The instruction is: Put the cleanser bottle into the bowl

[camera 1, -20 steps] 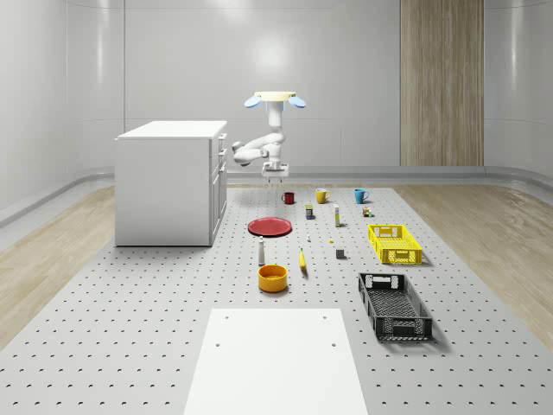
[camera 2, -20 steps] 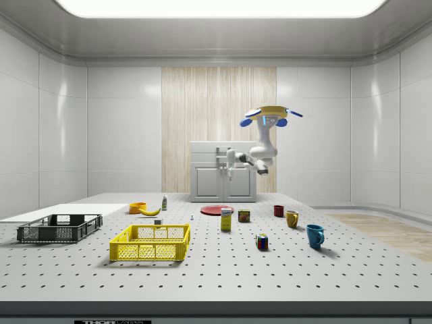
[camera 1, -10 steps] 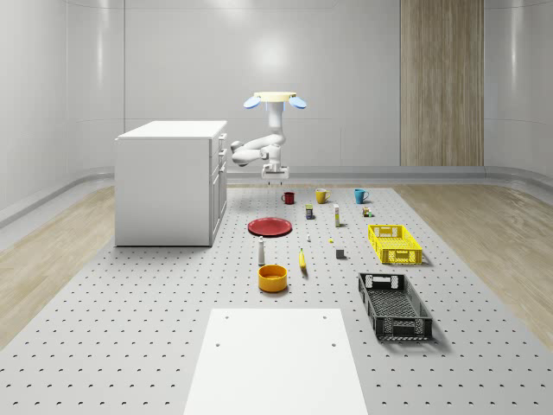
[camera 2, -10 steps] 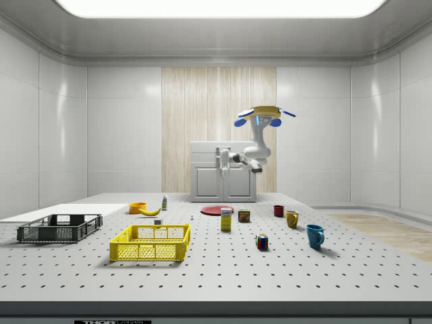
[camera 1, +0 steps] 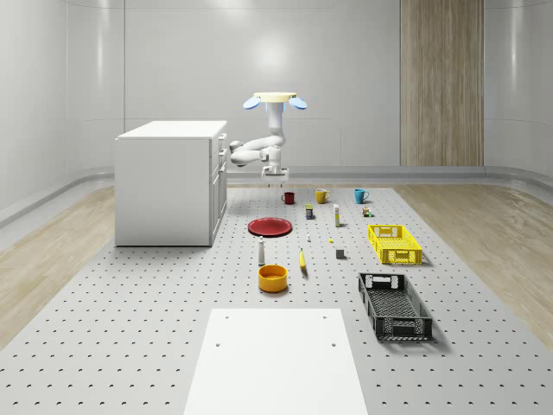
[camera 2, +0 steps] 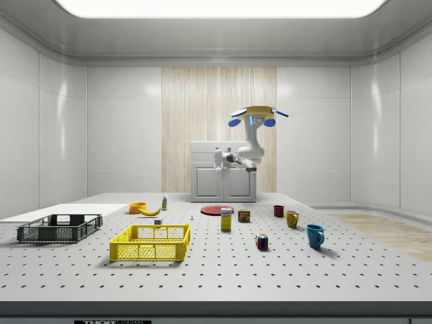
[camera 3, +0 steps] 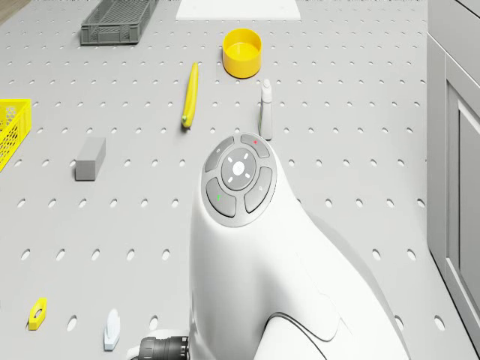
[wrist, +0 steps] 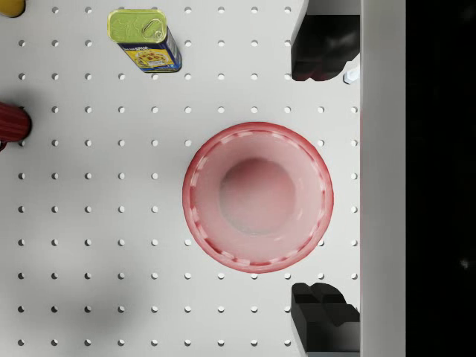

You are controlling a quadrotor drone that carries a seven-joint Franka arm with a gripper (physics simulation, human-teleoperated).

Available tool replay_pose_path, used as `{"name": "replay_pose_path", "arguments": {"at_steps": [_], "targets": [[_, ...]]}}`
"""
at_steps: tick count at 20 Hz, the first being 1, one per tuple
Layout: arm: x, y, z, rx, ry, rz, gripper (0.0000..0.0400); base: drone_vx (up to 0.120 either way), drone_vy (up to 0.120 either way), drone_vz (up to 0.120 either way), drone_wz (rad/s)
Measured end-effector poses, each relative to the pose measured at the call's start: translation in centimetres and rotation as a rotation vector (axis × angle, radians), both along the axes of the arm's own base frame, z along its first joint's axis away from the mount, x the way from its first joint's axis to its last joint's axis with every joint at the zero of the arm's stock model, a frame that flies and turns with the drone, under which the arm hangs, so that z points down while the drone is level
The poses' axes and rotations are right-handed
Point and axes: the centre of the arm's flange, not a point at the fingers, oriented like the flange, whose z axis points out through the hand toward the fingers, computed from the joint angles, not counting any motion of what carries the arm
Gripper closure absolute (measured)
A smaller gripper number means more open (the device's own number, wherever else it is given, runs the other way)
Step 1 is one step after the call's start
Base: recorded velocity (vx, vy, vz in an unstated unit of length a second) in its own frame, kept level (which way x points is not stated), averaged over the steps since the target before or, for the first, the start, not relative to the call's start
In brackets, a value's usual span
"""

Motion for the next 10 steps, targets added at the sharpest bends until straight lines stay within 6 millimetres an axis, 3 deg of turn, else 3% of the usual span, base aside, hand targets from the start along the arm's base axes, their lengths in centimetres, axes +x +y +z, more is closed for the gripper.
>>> {"name": "replay_pose_path", "arguments": {"at_steps": [10], "targets": [[0.0, 0.0, 0.0, 0.0, 0.0, 0.0, 0.0, 0.12, 0.0, 0.0, 0.0]]}}
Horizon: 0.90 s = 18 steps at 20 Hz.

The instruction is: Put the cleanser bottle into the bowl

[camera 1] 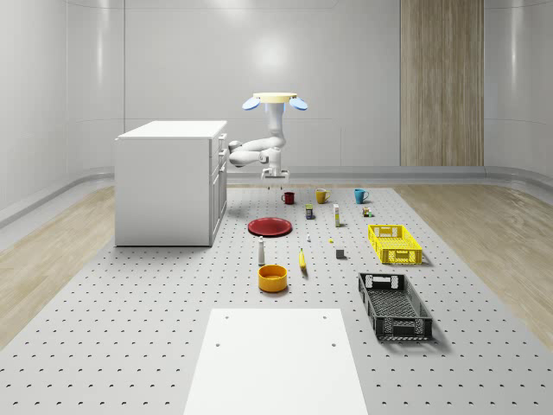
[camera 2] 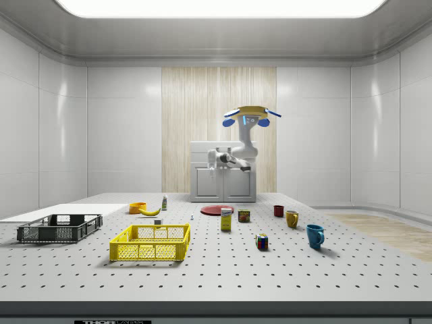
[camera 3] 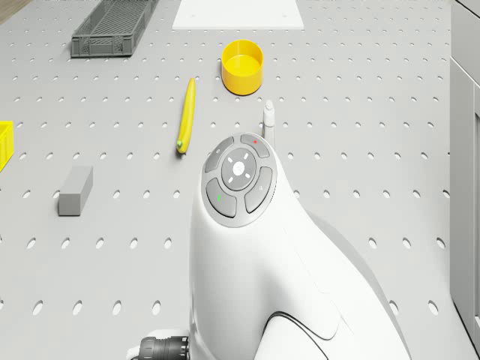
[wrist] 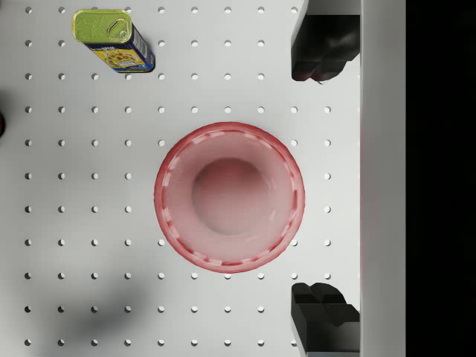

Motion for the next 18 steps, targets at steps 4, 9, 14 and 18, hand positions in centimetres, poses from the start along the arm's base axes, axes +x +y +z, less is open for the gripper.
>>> {"name": "replay_pose_path", "arguments": {"at_steps": [4, 9, 14, 18], "targets": [[0.0, 0.0, 0.0, 0.0, 0.0, 0.0, 0.0, 0.12, 0.0, 0.0, 0.0], [0.0, 0.0, 0.0, 0.0, 0.0, 0.0, 0.0, 0.12, 0.0, 0.0, 0.0], [0.0, 0.0, 0.0, 0.0, 0.0, 0.0, 0.0, 0.12, 0.0, 0.0, 0.0], [0.0, 0.0, 0.0, 0.0, 0.0, 0.0, 0.0, 0.12, 0.0, 0.0, 0.0]]}}
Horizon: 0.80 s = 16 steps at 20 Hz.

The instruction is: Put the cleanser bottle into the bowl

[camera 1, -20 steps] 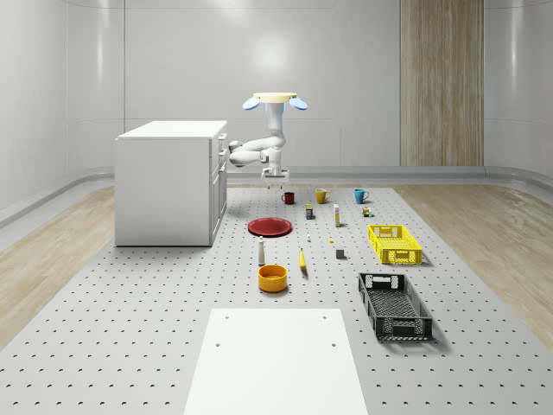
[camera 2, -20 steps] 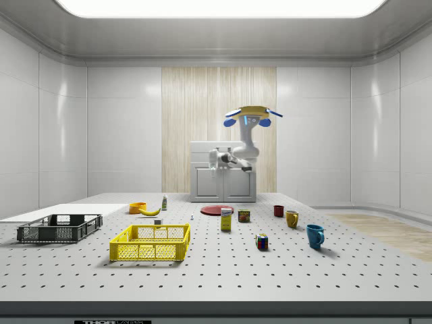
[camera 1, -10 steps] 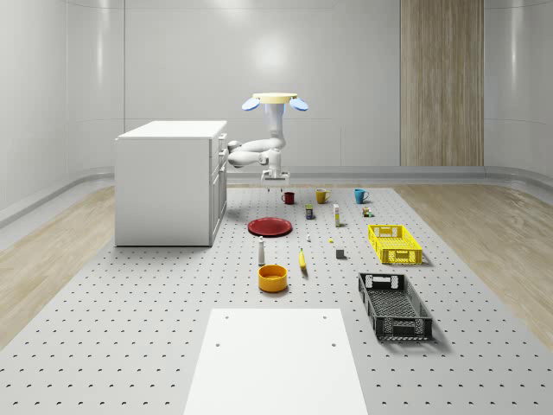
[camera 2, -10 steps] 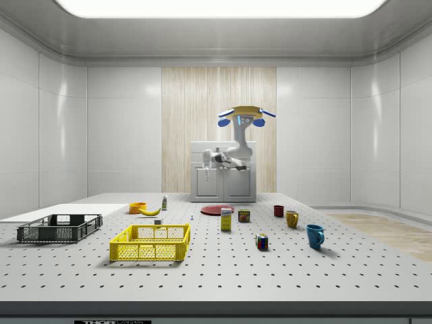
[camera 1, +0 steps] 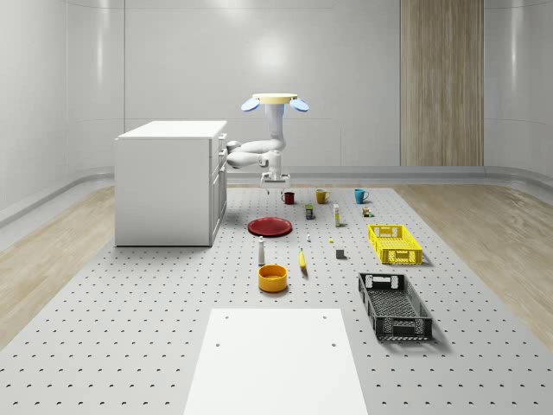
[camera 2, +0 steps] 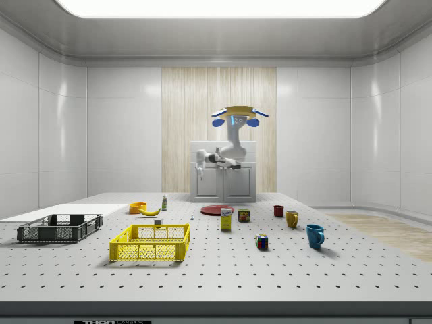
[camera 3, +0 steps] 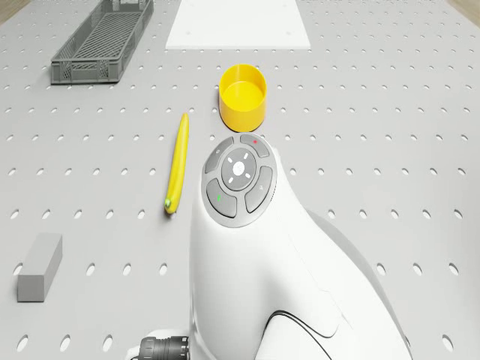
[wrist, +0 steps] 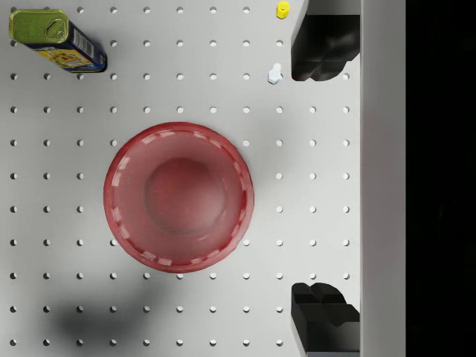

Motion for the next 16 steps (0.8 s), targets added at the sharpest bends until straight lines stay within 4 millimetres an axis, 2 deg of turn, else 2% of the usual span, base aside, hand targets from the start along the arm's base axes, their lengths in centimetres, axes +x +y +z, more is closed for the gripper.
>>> {"name": "replay_pose_path", "arguments": {"at_steps": [6, 16], "targets": [[-0.1, 2.1, 0.0, -0.001, 0.0, 0.077, 0.0, 0.12, 0.0, 0.0, 0.0], [0.0, 0.3, 0.0, 0.0, 0.0, 0.017, 0.0, 0.12, 0.116, 0.0, 0.0]]}}
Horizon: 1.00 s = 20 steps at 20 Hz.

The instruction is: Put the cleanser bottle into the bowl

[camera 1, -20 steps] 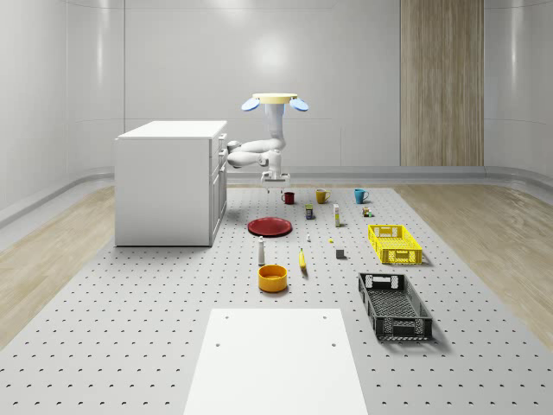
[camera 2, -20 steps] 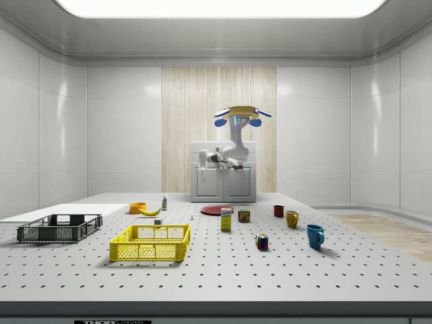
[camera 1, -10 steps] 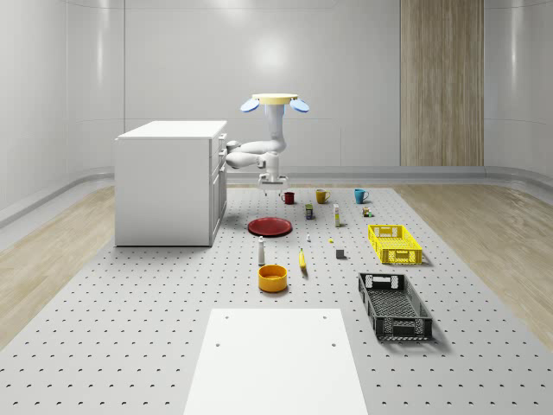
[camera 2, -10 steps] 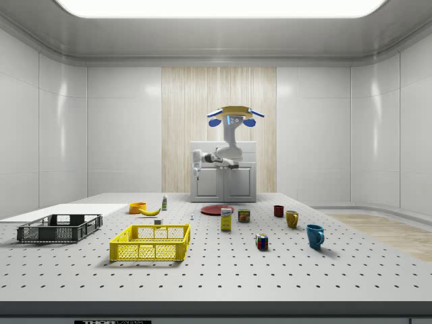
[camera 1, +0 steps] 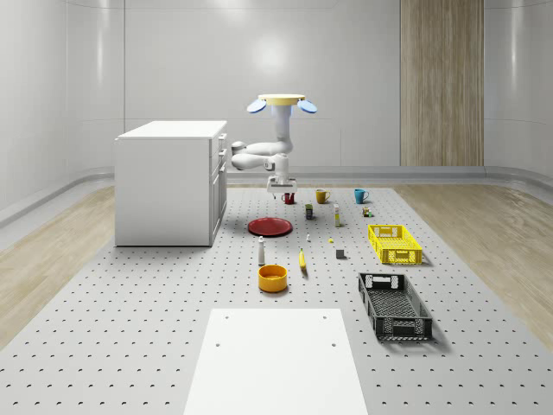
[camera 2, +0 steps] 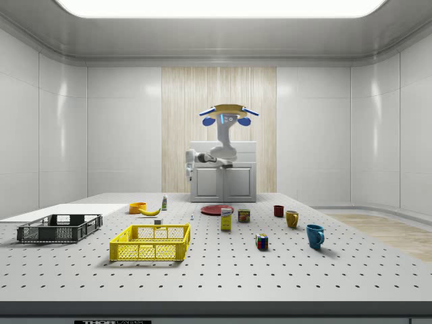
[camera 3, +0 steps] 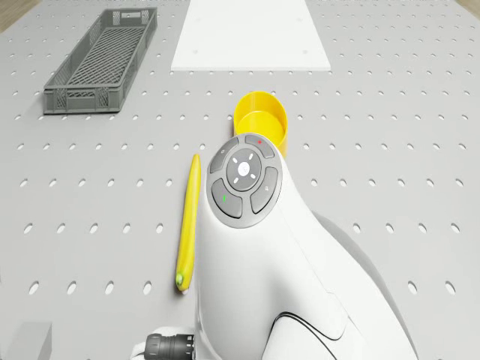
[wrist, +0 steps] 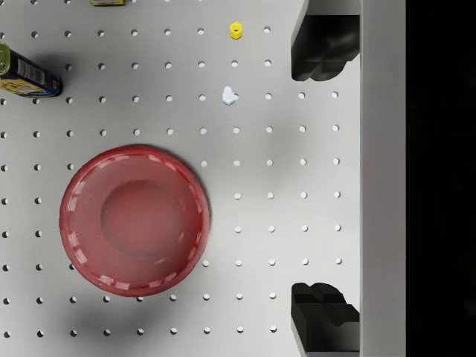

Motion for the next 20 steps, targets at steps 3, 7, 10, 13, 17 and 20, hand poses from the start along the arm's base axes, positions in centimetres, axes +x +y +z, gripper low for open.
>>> {"name": "replay_pose_path", "arguments": {"at_steps": [3, 7, 10, 13, 17, 20], "targets": [[0.01, -0.17, 0.0, 0.0, 0.0, -0.007, 0.0, 0.12, 0.04, 0.0, 0.0], [0.02, -0.28, 0.0, 0.0, 0.0, -0.012, 0.0, 0.12, 0.0, 0.0, 0.0], [0.02, -0.31, 0.0, 0.0, 0.0, -0.014, 0.0, 0.12, 0.0, 0.0, 0.0], [0.02, -0.33, 0.0, 0.0, 0.0, -0.015, 0.0, 0.12, 0.0, 0.0, 0.0], [0.02, -0.33, 0.0, 0.0, 0.0, -0.016, 0.0, 0.12, -0.04, 0.0, 0.0], [0.02, -0.34, 0.0, 0.0, 0.0, -0.016, 0.0, 0.12, 0.0, 0.0, 0.0]]}}
